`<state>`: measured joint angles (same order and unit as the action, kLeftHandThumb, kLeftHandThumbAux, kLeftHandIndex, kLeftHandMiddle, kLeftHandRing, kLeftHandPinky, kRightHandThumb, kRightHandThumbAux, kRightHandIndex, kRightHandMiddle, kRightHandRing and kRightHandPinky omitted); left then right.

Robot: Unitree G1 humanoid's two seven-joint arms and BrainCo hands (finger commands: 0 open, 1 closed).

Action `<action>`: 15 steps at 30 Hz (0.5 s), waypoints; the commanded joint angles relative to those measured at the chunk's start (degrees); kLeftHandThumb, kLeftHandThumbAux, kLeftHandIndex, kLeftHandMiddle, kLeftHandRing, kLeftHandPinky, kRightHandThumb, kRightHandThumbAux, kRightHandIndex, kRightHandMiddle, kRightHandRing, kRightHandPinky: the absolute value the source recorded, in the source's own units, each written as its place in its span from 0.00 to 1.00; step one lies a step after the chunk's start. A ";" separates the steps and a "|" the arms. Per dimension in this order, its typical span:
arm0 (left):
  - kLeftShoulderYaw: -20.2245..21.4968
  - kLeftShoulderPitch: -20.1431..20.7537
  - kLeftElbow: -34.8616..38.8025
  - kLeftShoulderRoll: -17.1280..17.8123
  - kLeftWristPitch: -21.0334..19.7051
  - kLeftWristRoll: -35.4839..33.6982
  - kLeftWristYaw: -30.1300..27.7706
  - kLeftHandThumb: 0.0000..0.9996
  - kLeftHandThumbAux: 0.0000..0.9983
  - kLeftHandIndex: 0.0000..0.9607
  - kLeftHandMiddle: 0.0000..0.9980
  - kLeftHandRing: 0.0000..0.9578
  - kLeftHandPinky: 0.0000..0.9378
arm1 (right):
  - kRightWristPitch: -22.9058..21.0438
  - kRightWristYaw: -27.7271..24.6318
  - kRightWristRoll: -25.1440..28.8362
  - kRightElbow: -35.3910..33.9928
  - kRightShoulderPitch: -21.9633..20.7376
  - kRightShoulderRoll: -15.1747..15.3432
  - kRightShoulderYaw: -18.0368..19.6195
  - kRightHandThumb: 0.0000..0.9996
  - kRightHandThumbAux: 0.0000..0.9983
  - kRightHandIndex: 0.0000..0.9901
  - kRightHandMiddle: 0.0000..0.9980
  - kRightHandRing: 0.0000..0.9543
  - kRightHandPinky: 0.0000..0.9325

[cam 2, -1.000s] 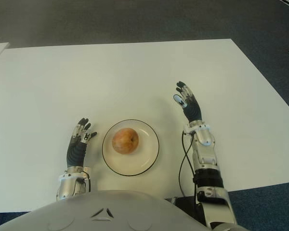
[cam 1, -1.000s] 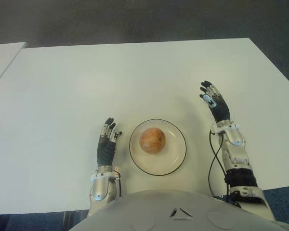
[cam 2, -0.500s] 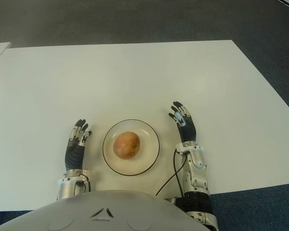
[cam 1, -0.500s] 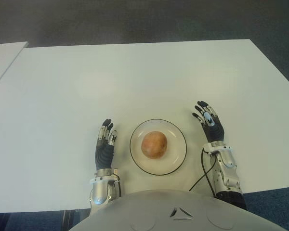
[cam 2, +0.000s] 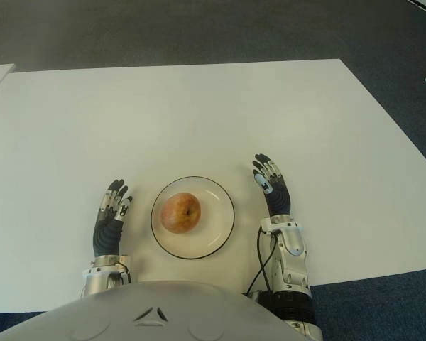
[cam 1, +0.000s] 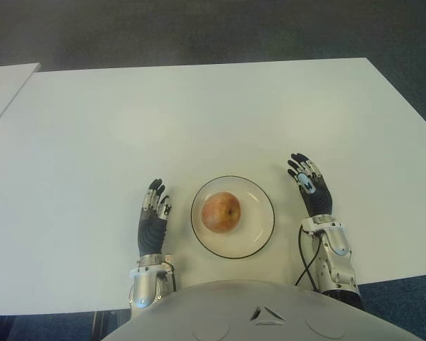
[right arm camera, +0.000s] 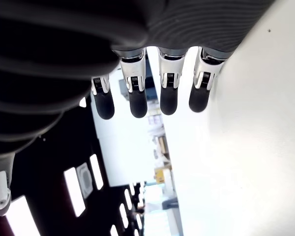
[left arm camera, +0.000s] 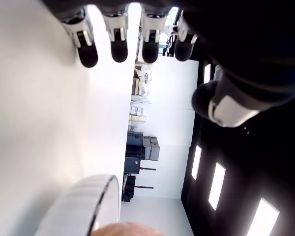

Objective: Put the apples into the plate.

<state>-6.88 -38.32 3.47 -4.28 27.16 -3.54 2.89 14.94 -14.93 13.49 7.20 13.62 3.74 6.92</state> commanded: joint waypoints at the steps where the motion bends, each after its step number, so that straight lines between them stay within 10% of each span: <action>1: 0.01 -1.59 0.60 0.06 -1.18 -0.70 -0.92 0.16 0.55 0.03 0.03 0.06 0.14 | -1.59 0.23 -0.99 -0.55 1.68 0.06 -0.76 0.15 0.54 0.13 0.13 0.09 0.10; 15: 0.27 -2.97 1.65 0.45 -1.78 4.05 0.40 0.13 0.52 0.01 0.02 0.04 0.09 | -1.51 0.00 -0.82 -2.62 3.59 0.51 -1.47 0.15 0.52 0.11 0.12 0.08 0.11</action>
<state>-6.95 -40.33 5.43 -4.04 26.05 -0.46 2.67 14.83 -14.90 13.34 4.50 16.13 3.94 5.64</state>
